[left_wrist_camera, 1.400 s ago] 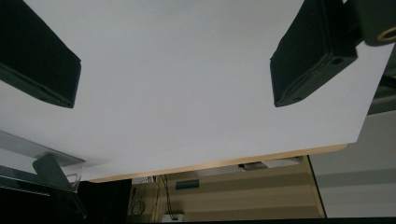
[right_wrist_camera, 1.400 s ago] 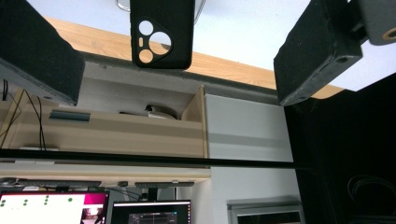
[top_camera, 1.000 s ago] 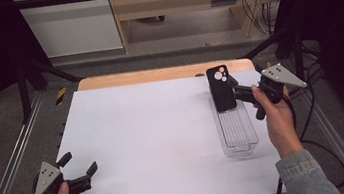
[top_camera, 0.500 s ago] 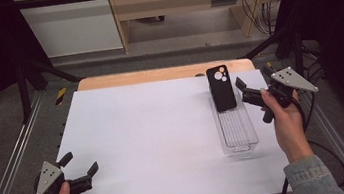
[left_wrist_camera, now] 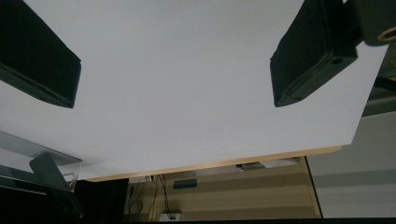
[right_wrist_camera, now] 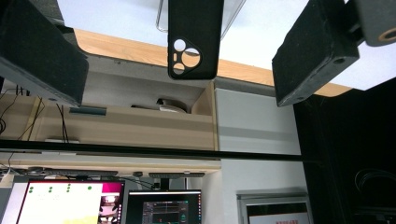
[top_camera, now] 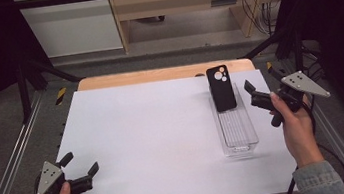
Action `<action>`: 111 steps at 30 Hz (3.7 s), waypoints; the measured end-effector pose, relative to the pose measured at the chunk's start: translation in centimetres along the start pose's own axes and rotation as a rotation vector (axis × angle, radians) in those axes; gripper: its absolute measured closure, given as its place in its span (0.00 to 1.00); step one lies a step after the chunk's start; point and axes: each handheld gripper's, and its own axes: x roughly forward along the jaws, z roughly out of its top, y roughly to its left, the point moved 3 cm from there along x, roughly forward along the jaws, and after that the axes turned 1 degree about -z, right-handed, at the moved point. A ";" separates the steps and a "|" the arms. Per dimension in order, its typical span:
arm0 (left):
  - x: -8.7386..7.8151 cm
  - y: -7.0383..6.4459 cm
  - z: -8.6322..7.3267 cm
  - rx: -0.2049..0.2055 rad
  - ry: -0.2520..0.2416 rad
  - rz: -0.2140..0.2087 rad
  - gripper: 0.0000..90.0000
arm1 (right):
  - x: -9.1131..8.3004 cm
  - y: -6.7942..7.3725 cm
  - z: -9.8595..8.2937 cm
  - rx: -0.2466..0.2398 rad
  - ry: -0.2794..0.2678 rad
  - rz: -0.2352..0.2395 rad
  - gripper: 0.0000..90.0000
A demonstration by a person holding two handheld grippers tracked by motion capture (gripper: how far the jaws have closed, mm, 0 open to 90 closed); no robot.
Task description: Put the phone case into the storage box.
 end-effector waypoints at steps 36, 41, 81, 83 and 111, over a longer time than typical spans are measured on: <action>0.0 -0.2 0.0 0.003 0.000 -0.008 0.02 | -4.1 -1.0 -2.7 -0.046 0.066 0.003 0.04; 0.0 -0.2 0.0 0.005 0.001 -0.009 0.02 | -4.9 -1.4 -3.2 -0.042 0.066 -0.005 0.03; -0.6 -1.0 0.1 0.014 -0.009 -0.023 0.02 | -10.0 -2.0 -7.5 0.019 0.028 0.029 0.03; -0.6 -1.0 0.1 0.014 -0.010 -0.023 0.02 | -10.0 -1.7 -7.8 0.016 0.029 0.033 0.03; -0.7 -1.2 0.2 0.016 -0.016 -0.035 0.03 | -8.4 1.7 -10.2 0.003 0.056 0.111 0.03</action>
